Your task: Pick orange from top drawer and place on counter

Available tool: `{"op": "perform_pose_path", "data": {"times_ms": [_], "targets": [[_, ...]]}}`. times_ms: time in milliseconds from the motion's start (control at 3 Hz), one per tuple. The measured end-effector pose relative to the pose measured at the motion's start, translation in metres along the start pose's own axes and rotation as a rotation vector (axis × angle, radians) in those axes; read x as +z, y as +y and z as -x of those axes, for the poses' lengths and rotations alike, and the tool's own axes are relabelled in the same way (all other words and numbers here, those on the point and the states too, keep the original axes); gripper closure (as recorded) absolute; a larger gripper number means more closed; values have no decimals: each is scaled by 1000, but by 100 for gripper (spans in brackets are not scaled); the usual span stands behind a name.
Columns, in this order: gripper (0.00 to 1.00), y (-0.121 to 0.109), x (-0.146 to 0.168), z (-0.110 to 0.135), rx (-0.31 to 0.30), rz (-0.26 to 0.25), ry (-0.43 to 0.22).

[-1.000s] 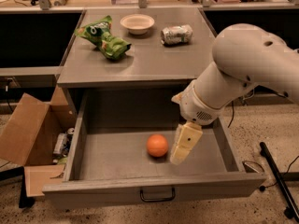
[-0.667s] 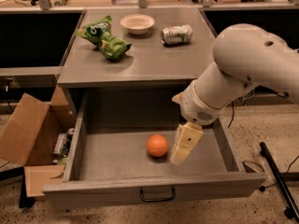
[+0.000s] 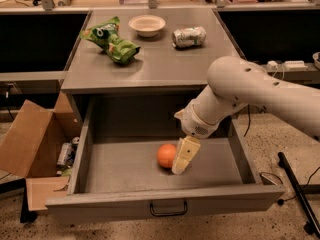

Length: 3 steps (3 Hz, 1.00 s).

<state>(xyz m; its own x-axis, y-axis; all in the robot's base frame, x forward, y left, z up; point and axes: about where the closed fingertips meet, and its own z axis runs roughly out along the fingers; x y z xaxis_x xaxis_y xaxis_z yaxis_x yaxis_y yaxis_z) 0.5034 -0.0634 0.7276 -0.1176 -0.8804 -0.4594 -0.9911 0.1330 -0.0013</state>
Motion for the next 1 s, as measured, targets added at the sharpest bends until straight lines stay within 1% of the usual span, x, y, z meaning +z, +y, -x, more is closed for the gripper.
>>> {"op": "perform_pose_path", "data": {"times_ms": [333, 1000], "targets": [[0, -17, 32, 0, -6, 10, -40], [0, -28, 75, -7, -7, 18, -95]]}}
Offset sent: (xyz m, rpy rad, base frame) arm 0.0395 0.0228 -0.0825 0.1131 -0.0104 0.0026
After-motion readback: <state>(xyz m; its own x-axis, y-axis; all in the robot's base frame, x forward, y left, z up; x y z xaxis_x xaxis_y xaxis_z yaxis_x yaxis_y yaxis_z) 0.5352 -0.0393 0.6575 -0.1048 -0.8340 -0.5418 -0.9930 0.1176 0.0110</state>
